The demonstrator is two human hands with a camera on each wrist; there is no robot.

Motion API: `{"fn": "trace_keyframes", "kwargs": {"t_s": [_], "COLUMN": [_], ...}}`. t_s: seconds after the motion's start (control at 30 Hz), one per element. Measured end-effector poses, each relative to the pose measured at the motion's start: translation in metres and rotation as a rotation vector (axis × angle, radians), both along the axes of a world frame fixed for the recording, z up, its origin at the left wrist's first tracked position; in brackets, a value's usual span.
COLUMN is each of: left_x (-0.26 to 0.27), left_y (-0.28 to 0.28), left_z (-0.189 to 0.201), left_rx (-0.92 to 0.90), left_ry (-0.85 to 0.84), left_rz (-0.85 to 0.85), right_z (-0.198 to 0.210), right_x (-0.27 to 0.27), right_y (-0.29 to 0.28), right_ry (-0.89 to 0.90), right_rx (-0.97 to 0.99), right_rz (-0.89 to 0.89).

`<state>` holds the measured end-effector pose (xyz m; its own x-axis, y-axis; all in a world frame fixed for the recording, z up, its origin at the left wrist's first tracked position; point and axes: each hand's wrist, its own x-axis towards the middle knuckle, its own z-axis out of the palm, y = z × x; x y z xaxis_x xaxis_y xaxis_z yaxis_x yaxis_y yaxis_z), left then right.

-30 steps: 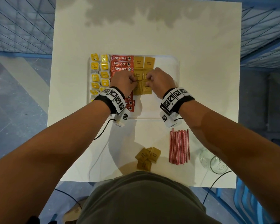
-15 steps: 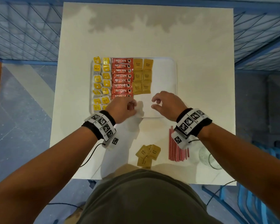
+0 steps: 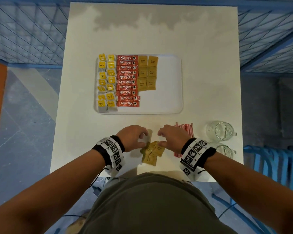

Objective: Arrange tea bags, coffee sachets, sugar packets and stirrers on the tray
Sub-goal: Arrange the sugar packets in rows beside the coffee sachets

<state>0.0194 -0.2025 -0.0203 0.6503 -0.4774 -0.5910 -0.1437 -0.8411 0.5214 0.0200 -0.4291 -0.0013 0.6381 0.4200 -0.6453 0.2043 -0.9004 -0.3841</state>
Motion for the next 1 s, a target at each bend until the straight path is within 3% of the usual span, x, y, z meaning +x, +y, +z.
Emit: {"fn": "trace_keyframes", "kwargs": {"t_s": [0.23, 0.6, 1.0], "left_x": [-0.024, -0.032, -0.027], "left_y": [-0.014, -0.022, -0.004], "left_z": [-0.003, -0.005, 0.004], "left_rx": [0.03, 0.033, -0.108], "left_ry": [-0.018, 0.006, 0.087], "left_rz": [-0.112, 0.057, 0.324], "right_z": [-0.007, -0.008, -0.004], "right_x": [-0.029, -0.035, -0.022], "right_y": [0.009, 0.01, -0.003], "right_ry": [-0.059, -0.08, 0.099], "right_rx": [-0.097, -0.048, 0.104], "right_rz": [0.027, 0.065, -0.16]}}
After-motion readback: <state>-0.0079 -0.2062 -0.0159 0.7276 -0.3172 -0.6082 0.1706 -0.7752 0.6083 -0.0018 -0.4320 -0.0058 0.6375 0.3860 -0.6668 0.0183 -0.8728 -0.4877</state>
